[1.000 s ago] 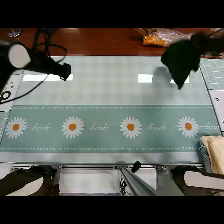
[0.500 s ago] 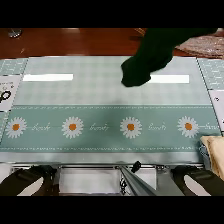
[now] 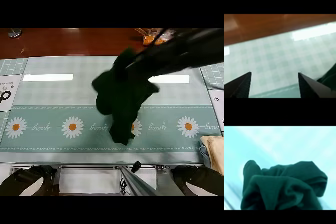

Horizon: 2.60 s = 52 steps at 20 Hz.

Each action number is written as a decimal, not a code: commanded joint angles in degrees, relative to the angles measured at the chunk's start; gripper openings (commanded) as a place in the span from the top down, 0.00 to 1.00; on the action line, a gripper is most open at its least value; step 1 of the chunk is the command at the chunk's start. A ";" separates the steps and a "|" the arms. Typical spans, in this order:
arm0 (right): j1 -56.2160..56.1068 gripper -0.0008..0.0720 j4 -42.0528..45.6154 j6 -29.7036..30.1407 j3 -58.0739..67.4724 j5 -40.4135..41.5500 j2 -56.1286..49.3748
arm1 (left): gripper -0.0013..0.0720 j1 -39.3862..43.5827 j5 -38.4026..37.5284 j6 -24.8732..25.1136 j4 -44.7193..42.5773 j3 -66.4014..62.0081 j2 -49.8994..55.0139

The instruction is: Fold the shirts.

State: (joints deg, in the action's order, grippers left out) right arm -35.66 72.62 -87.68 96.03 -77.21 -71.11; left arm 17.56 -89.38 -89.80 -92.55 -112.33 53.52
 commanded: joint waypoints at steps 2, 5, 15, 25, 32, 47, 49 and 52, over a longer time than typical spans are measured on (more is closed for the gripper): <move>-10.54 0.93 3.04 -0.87 -8.96 6.82 -12.52 | 0.00 -0.04 -4.35 -0.04 -0.04 4.70 -0.22; -11.30 0.51 2.93 -0.17 -10.14 10.38 -19.10 | 0.00 -0.04 -4.31 0.13 -0.02 8.09 0.11; 16.35 0.25 21.22 1.55 -6.47 -4.37 -3.76 | 0.00 -0.04 -4.13 0.09 6.36 35.26 -0.11; 44.26 0.24 3.28 10.01 -26.32 -6.49 -3.30 | 0.11 -3.43 14.49 6.01 40.65 79.78 -2.43; 44.28 0.26 -1.92 12.17 -33.07 -1.36 -3.30 | 0.09 -10.99 23.04 21.27 51.87 86.60 -1.38; 44.28 0.26 -3.80 11.80 -33.07 -2.27 -3.30 | 0.09 -13.35 29.27 29.57 54.75 86.60 11.80; 44.00 0.26 -4.02 11.43 -33.07 -2.25 -3.30 | 0.09 -13.33 29.42 32.81 59.23 86.60 13.81; 44.00 0.26 -6.47 11.41 -33.07 -2.03 -3.30 | 0.11 -12.04 30.38 35.34 63.71 86.58 17.22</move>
State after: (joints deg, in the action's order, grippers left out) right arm 8.43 67.88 -76.05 62.96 -79.42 -74.43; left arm 4.71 -60.16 -57.54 -33.21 -25.76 67.70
